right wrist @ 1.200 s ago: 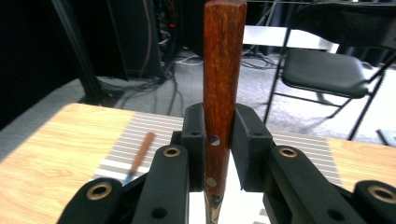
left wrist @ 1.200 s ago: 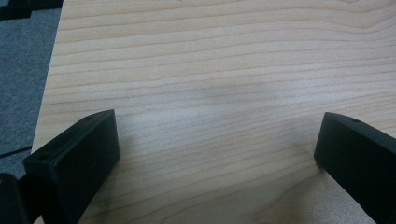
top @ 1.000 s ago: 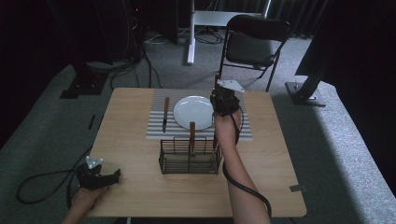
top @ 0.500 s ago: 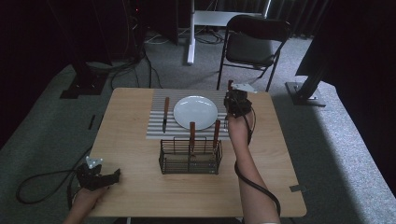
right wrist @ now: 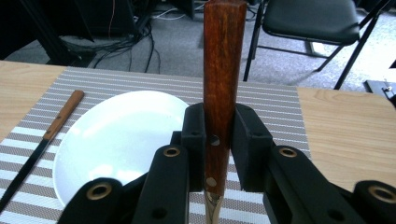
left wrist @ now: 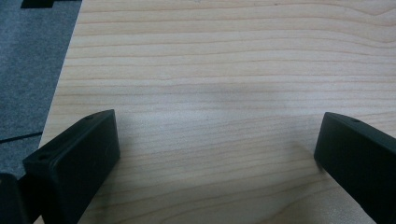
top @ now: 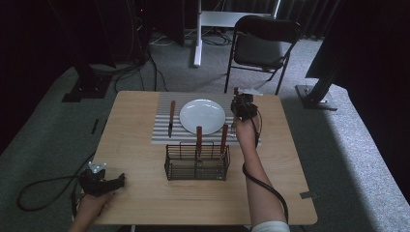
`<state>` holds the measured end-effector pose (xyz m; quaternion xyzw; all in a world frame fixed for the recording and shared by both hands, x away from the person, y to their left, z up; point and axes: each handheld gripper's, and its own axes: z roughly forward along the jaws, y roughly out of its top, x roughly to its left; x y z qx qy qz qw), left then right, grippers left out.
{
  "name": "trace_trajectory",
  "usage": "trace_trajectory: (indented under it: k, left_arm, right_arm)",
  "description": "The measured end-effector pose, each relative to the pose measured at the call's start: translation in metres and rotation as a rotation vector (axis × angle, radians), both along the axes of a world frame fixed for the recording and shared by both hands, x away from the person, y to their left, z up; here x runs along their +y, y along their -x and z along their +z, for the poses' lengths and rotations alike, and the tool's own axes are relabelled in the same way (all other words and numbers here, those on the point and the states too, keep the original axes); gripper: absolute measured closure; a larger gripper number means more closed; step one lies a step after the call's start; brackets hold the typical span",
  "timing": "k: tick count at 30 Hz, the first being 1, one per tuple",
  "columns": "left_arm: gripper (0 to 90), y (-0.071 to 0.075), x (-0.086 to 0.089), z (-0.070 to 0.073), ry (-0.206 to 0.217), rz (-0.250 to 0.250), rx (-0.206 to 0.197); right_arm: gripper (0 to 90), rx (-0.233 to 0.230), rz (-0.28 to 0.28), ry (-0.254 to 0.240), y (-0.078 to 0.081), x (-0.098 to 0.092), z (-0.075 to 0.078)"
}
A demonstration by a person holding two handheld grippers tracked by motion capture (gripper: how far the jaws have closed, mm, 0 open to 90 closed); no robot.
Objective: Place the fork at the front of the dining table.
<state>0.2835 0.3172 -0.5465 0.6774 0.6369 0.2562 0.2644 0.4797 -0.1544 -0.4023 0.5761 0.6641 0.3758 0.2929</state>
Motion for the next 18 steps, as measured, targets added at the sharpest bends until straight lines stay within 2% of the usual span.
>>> trace_trajectory:
  k: [4,6,10,14,18]
  left_arm:
    - [0.0,0.0,-0.001,0.0,-0.002,0.02,0.002]
    - [0.0,0.0,-0.003,0.0,0.0,0.044,0.001]
    - [0.0,-0.001,-0.004,0.0,-0.002,0.063,0.003]
    - [0.0,-0.003,-0.005,0.0,-0.001,0.093,0.002]
    - [0.0,-0.003,-0.006,0.0,0.0,0.101,0.0]
  right_arm:
    - [76.1,0.028,0.001,-0.02,-0.009,-0.001,-0.008]
    - [76.1,0.044,-0.003,-0.002,-0.012,0.0,-0.012]
    - [76.1,0.078,-0.001,-0.017,-0.022,-0.002,-0.019]
    - [76.0,0.108,-0.002,-0.024,-0.034,-0.005,-0.026]
    - [76.1,0.152,0.0,-0.019,-0.05,-0.005,-0.033]
